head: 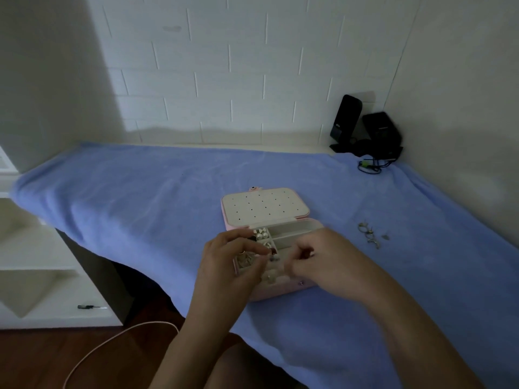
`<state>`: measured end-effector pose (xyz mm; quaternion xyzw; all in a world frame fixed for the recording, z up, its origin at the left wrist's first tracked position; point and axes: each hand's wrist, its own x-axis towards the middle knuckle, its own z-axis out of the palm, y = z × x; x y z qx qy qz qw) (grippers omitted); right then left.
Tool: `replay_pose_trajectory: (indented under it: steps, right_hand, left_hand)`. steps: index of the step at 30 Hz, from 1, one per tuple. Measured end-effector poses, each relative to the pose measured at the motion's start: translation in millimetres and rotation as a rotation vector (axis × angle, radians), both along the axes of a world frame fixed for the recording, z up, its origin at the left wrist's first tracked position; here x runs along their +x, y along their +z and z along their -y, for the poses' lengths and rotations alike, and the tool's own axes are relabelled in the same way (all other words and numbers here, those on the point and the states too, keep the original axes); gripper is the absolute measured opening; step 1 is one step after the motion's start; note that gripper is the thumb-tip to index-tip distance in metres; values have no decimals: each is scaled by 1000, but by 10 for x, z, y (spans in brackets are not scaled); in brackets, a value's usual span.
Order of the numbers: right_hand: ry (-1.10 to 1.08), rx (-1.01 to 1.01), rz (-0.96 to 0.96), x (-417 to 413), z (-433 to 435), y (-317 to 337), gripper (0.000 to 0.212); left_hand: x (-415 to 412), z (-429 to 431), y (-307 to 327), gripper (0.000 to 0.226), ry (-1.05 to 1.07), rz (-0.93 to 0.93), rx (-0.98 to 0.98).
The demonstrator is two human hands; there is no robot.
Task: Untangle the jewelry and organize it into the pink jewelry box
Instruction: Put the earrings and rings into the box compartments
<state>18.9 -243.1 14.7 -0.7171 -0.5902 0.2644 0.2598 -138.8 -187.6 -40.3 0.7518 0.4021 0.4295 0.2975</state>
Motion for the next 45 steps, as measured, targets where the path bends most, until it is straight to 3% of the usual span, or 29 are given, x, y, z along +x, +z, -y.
replay_pose_trajectory:
  steps: [4,9,12,18,28,31,35,39,45]
  right_hand:
    - [-136,126,-89,497,104,137,23]
    - [-406,203,58,1312,241,-36,16]
    - [-414,151,168,1513,247,-247,8]
    - [-399,195,175,1607,186,-371,11]
    - [-453,-87,268,1708,-73,-118,16]
    - [-409,21,306,1656,-51,5,18]
    - [-166,157,-69,1270,61,267,6]
    - [83,78,-117,743,97,420,3]
    - [243,-81,-53,226,-71,243,11]
  left_hand:
    - [87,-54,31,22,57,13,-17]
    - [193,-124,25,14,15,-65,-67]
    - [216,-153,21,14,36,-66,-98]
    - [239,-162,0,14,51,-75,-108]
    - [224,-113,36,18,58,-41,-129]
    - [157,-91,39,21,64,-4,-118]
    - [40,-106,79,16,8,-15,-145]
    - [-27,-127,187,23,-82,-88,-201]
    - [-32,-159,204,41,-176,-289,-273]
